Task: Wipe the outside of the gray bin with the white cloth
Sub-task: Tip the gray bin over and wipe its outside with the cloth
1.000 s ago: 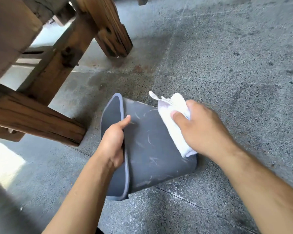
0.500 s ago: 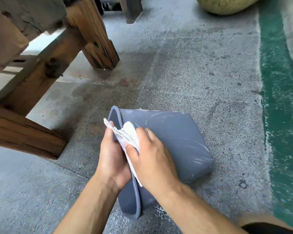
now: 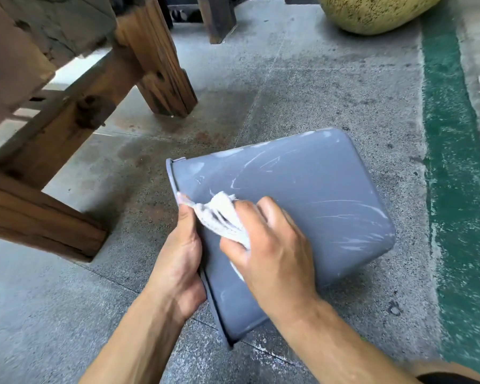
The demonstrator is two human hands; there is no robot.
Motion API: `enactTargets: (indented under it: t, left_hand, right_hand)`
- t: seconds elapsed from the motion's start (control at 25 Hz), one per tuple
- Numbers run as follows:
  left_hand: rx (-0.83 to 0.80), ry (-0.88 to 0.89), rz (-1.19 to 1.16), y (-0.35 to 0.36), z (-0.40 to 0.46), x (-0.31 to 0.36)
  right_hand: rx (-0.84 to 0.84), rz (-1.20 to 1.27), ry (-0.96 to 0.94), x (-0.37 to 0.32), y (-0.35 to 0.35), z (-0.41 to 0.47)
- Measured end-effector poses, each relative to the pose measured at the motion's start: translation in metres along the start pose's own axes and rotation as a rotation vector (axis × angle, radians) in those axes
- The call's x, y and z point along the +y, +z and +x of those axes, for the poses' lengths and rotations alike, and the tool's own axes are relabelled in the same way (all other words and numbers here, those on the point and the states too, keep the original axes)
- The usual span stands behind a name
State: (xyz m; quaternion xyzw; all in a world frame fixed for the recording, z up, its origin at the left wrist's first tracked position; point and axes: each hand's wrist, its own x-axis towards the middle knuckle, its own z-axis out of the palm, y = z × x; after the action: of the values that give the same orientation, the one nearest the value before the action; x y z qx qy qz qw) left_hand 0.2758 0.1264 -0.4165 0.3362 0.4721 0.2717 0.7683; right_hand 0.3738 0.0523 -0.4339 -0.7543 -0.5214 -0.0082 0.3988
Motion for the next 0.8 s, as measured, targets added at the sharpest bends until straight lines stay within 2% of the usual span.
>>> enactTargets:
  t: [0.2, 0.44, 0.64, 0.72, 0.8]
  left_hand:
    - [0.034, -0.051, -0.015, -0.018, -0.011, 0.009]
    - [0.172, -0.045, -0.034, -0.044, -0.015, 0.019]
    - [0.219, -0.030, -0.005, -0.059, -0.015, 0.030]
    - [0.235, -0.013, 0.018, -0.059, -0.013, 0.031]
    - [0.274, 0.017, 0.075, -0.056, -0.011, 0.029]
  right_hand:
    - [0.087, -0.046, 0.190, 0.048, -0.017, 0.020]
    - [0.114, -0.144, 0.380, 0.091, -0.033, 0.031]
    - [0.012, -0.236, 0.719, 0.116, -0.039, 0.037]
    - [0.048, -0.187, 0.678, 0.106, -0.041, 0.038]
    - [0.027, -0.102, 0.546, 0.081, -0.035, 0.036]
